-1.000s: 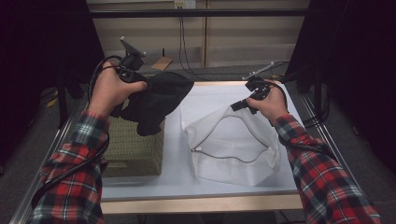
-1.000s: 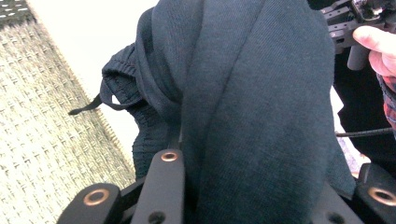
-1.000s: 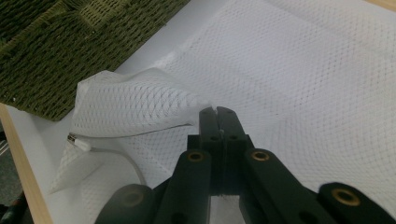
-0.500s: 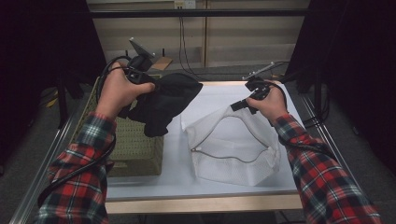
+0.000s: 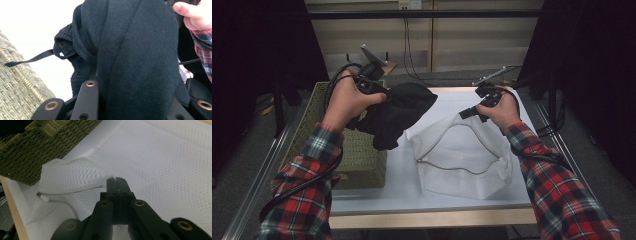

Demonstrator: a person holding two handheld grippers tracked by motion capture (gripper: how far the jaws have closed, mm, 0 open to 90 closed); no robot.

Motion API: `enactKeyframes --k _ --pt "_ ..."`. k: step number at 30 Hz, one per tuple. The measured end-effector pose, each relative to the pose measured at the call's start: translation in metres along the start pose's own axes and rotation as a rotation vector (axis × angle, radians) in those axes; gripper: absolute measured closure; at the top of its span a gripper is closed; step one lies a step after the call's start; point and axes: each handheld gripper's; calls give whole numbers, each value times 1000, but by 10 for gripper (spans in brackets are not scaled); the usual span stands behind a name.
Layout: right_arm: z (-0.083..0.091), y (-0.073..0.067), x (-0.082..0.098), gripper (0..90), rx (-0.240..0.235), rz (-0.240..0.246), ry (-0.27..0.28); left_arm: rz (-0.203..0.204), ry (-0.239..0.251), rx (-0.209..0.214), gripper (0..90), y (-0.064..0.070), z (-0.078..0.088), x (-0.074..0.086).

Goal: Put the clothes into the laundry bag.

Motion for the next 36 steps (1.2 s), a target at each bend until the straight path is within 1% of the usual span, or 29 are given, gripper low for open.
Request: enactKeyframes --k 1,2,3,7,8,10,12,13,14,15,16,17,18,19,20,21,25,26,30,34,35,36 --pt "0 0 0 900 0 0 1 -6 -5 0 748 1 0 0" --pt "0 0 0 900 -2 0 0 1 -2 3 747 2 -1 -1" --pt "0 0 0 900 -1 1 2 -11 -9 8 748 2 -2 -1" --pt "0 0 0 900 -6 2 2 -14 -7 10 747 4 -6 0" --pt "0 0 0 900 -6 1 1 -16 -14 20 747 4 -7 1" --pt "0 -1 0 900 -2 2 4 -16 -11 25 747 5 -9 2" --pt "0 0 0 900 -4 2 3 -27 -24 23 748 6 -11 2" --pt "0 -1 0 900 -3 4 4 -24 -20 17 747 7 -13 3" --pt "0 -1 0 900 -2 2 3 1 1 23 748 10 -14 3" --pt "1 -1 0 900 -2 2 4 6 4 21 747 10 -15 3" --pt "0 -1 0 900 -2 1 4 -22 -16 24 748 9 -14 3" --pt "0 -1 0 900 0 2 5 -27 -21 32 748 9 -15 3" --pt "0 -1 0 900 -1 2 5 3 -3 32 748 12 -17 3" --pt "0 -1 0 900 -2 5 2 4 -1 29 748 13 -18 3" --pt "0 -2 0 900 -2 3 1 -34 -29 38 748 11 -16 3" --pt "0 -2 0 900 -2 3 2 -42 -37 41 748 11 -17 3" --pt "-1 -1 0 900 -5 12 6 -48 -41 45 748 15 -18 2" --pt "-1 -1 0 900 -6 15 5 -49 -42 53 748 16 -19 2" --pt "-2 -2 0 900 -5 12 5 -54 -42 48 749 19 -20 1" --pt "-2 -2 0 900 -5 14 7 -64 -49 56 748 23 -21 1" --pt "-2 -2 0 900 -4 10 9 -66 -52 63 748 24 -21 0" --pt "-2 -2 0 900 -3 10 11 -70 -49 59 748 25 -21 0"
Point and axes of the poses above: each handheld gripper's, and its own axes: z roughly backward along the jaws, x roughly out of its underside, y roughly to its right, and after that the axes turned 5 degrees about -z, right-handed
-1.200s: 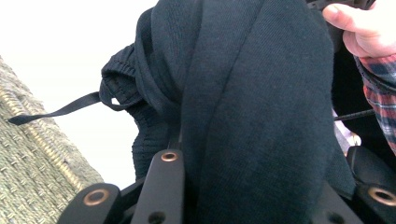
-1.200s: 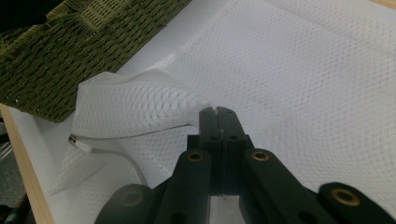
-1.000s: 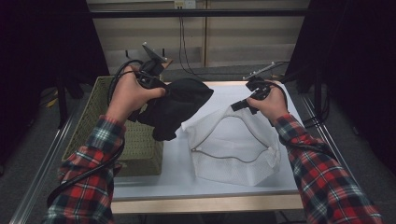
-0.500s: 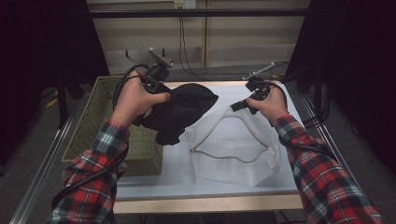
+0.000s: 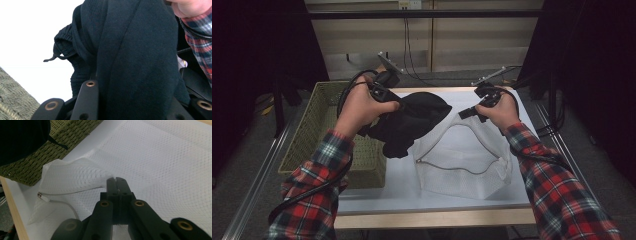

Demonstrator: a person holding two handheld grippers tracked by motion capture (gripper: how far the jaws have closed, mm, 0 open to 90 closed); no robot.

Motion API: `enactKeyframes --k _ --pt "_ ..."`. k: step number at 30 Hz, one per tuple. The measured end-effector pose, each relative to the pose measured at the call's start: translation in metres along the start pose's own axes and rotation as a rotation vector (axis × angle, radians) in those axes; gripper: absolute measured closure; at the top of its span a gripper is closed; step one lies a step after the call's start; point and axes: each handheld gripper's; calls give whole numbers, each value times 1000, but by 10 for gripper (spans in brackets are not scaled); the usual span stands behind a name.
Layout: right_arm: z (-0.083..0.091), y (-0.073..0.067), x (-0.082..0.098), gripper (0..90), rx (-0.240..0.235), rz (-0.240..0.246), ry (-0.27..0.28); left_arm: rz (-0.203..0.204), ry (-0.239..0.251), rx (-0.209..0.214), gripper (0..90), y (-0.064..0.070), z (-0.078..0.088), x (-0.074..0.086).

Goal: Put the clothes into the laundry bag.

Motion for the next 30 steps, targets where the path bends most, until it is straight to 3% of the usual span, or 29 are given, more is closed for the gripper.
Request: enactKeyframes --k 1,2,3,4,5,9,10,12,14,15,16,17,18,30 --pt "0 0 0 900 -1 -1 -1 19 12 5 749 2 -1 0" --pt "0 0 0 900 4 -4 -3 5 0 7 748 2 -1 0" --pt "0 0 0 900 6 -5 -2 35 25 11 749 5 -3 0" --pt "0 1 0 900 2 -3 0 -1 -3 11 748 3 -2 0" --pt "0 1 0 900 3 -2 1 -6 -5 12 748 3 -2 0" --pt "-1 0 0 900 5 -12 -3 12 4 19 748 7 -7 0" --pt "-1 1 0 900 7 -9 -2 -2 -10 22 749 7 -7 -1" --pt "-1 0 0 900 10 -11 -1 17 7 31 748 9 -9 0" --pt "-2 1 0 900 14 -10 -3 -3 -9 27 749 10 -10 0" --pt "-2 1 0 900 12 -11 -4 11 3 29 748 12 -12 0" --pt "-2 2 0 900 10 -12 -6 -16 -19 33 749 10 -11 0" --pt "-2 2 0 900 12 -12 -5 8 -1 37 749 13 -13 0" --pt "-3 2 -1 900 9 -11 -1 -18 -23 40 748 12 -12 0" --pt "-4 2 -1 900 13 -18 -1 -38 -21 60 749 22 -9 -5"
Point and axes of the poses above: each handheld gripper's, and its own axes: z roughly backward along the jaws, x roughly out of its underside, y roughly to its right, and after that the axes turned 5 degrees about -z, right-handed
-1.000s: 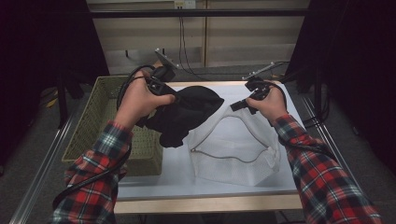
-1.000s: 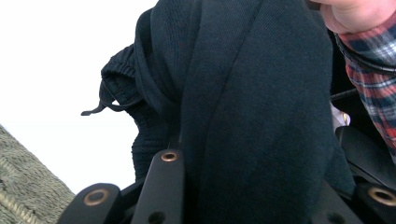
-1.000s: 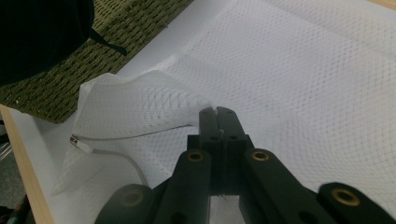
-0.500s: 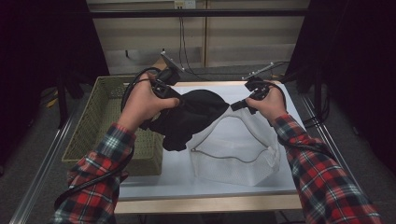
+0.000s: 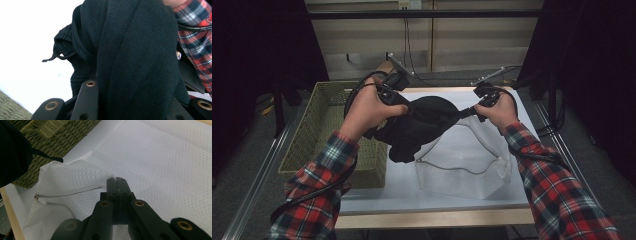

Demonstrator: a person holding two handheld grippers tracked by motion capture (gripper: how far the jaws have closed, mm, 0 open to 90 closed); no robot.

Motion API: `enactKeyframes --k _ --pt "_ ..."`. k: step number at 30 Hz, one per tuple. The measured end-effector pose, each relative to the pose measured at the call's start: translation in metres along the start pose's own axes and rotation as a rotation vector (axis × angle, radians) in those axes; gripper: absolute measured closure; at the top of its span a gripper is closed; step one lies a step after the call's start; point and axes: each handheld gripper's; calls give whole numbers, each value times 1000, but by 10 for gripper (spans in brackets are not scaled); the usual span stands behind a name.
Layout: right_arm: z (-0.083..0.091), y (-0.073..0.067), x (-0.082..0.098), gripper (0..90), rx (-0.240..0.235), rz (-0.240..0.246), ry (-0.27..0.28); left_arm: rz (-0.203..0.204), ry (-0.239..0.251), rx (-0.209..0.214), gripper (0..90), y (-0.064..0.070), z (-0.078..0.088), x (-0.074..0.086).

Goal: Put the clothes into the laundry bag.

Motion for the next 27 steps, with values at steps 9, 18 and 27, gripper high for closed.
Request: enactKeyframes --k 9,18,27 --pt "0 -1 0 900 2 1 6 -18 -17 15 748 4 -14 1" --pt "0 -3 0 900 -14 6 15 -16 -27 13 748 -1 -33 5" --pt "1 -5 -1 900 -9 4 16 10 -47 5 748 -6 -53 11"
Point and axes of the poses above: each handheld gripper's, and its own axes: z roughly backward along the jaws, x roughly out of its underside, y roughly to its right, and after that the axes turned 5 degrees about -z, right-handed
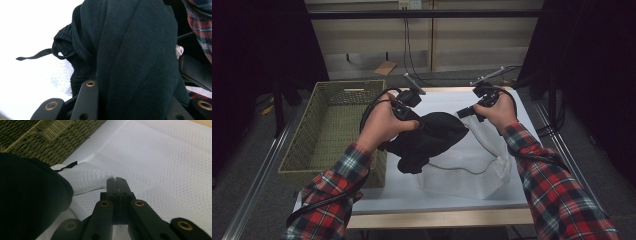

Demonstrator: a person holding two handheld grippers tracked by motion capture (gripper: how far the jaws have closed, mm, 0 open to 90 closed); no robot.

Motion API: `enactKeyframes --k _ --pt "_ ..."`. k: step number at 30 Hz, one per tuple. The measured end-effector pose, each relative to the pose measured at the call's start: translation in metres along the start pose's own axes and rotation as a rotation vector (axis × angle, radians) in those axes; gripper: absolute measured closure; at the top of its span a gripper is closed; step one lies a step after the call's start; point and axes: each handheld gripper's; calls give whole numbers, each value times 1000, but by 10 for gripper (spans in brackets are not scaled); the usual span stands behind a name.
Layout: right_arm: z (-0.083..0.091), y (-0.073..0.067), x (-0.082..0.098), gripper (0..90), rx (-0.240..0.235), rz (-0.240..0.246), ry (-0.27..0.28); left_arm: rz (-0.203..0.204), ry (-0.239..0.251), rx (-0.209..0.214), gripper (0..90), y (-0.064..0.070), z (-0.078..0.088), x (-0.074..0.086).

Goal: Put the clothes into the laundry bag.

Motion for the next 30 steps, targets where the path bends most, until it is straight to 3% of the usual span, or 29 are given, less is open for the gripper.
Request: enactKeyframes --k 2,5,6,7,10,14,16,17,18,19,22,24,26,30 --pt "0 -1 0 900 2 -10 -1 -19 -10 -1 748 -1 -4 1" --pt "0 -2 0 900 -3 -5 -4 4 -4 2 748 -1 -11 2" --pt "0 -2 -1 900 -5 -3 -4 -10 -16 -3 747 -3 -12 3" --pt "0 -3 -1 900 -6 -4 -2 14 1 -7 747 -2 -15 4" --pt "1 -3 -1 900 -6 -3 -5 -13 -21 -3 747 -5 -16 4" --pt "1 -4 -1 900 -5 -5 -3 6 -3 -3 747 -4 -22 4" --pt "1 -4 -1 900 -3 -7 -6 -14 -28 -3 747 -5 -23 3" --pt "1 -4 -2 900 -4 -2 -4 2 -7 2 747 -4 -25 3" --pt "1 -5 -2 900 -7 3 -4 -10 -27 2 747 -4 -25 3" --pt "1 -5 -2 900 -3 -1 -4 9 -15 6 747 -3 -27 3" --pt "1 -7 -3 900 -8 1 -4 -12 -34 9 747 -3 -29 2" --pt "0 -7 -3 900 -6 3 -5 7 -28 8 747 -1 -31 2" --pt "0 -7 -3 900 -3 4 -2 -17 -43 6 747 -1 -32 2" --pt "0 -7 -3 900 -5 3 -1 -5 -49 10 747 0 -41 2"
Point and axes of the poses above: each handheld gripper's, and its own axes: z roughly backward along the jaws, x roughly out of its underside, y roughly to its right, and after that the axes turned 5 degrees about -z, right-handed
